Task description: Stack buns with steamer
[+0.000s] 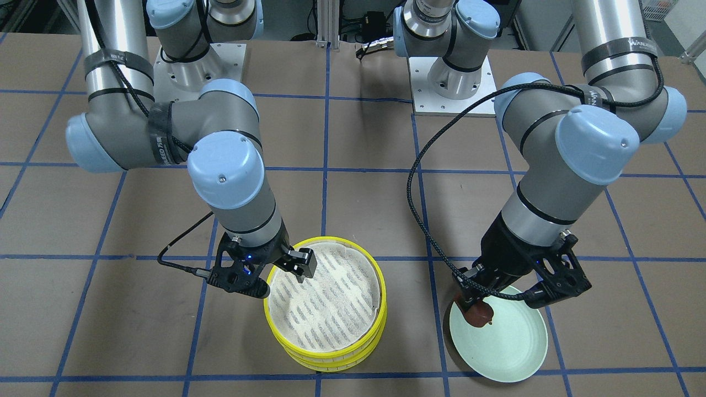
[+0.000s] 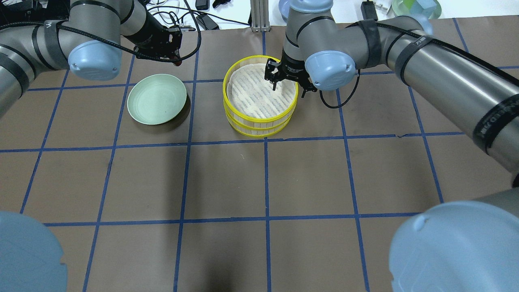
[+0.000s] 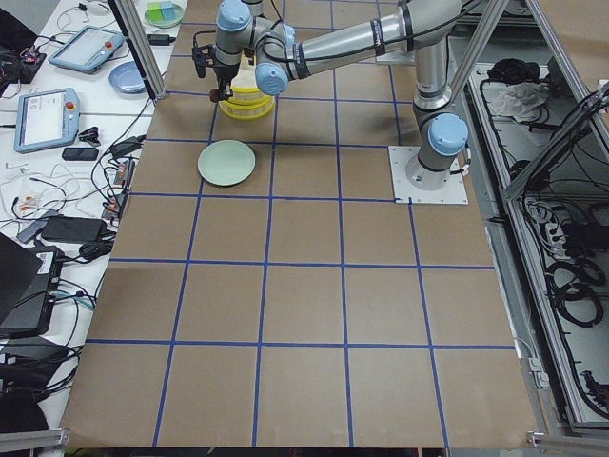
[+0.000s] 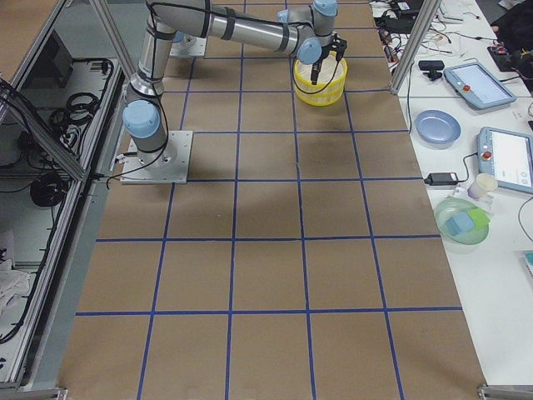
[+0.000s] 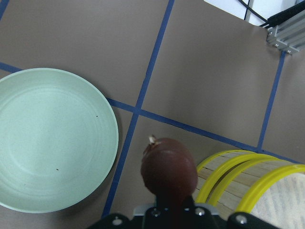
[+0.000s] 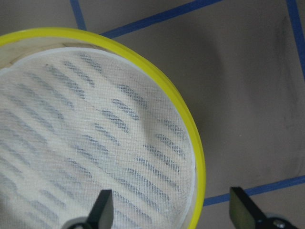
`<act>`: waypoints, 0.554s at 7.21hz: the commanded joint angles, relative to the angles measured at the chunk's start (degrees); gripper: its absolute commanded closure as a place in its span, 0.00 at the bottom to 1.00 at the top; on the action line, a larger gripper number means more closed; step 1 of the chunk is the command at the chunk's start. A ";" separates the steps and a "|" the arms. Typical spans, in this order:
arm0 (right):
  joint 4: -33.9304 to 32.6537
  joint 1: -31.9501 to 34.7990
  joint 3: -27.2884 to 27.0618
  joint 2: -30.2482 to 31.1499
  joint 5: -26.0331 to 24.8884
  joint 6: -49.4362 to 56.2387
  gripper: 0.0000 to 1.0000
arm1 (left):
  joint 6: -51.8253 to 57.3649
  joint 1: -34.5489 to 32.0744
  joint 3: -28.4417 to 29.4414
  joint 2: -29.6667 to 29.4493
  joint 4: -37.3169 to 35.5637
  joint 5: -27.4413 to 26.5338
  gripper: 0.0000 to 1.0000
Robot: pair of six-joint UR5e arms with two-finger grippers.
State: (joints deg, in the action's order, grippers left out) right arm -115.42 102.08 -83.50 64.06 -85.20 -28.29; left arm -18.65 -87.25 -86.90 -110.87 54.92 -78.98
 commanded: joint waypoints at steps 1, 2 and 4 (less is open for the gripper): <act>5.95 -1.79 0.09 8.23 0.13 5.23 0.01 | -1.83 -1.17 -0.02 0.04 -0.25 0.49 1.00; 10.08 -4.06 0.09 12.80 0.04 9.09 0.00 | -4.09 -1.78 -0.02 -0.05 -0.34 0.66 1.00; 22.46 -7.76 0.09 22.38 -0.57 16.38 0.00 | -12.42 -7.99 -0.37 -1.01 -0.42 1.02 1.00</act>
State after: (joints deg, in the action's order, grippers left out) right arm -99.55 96.46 -83.41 80.92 -85.39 -16.29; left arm -26.34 -91.63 -87.06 -111.30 54.53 -78.09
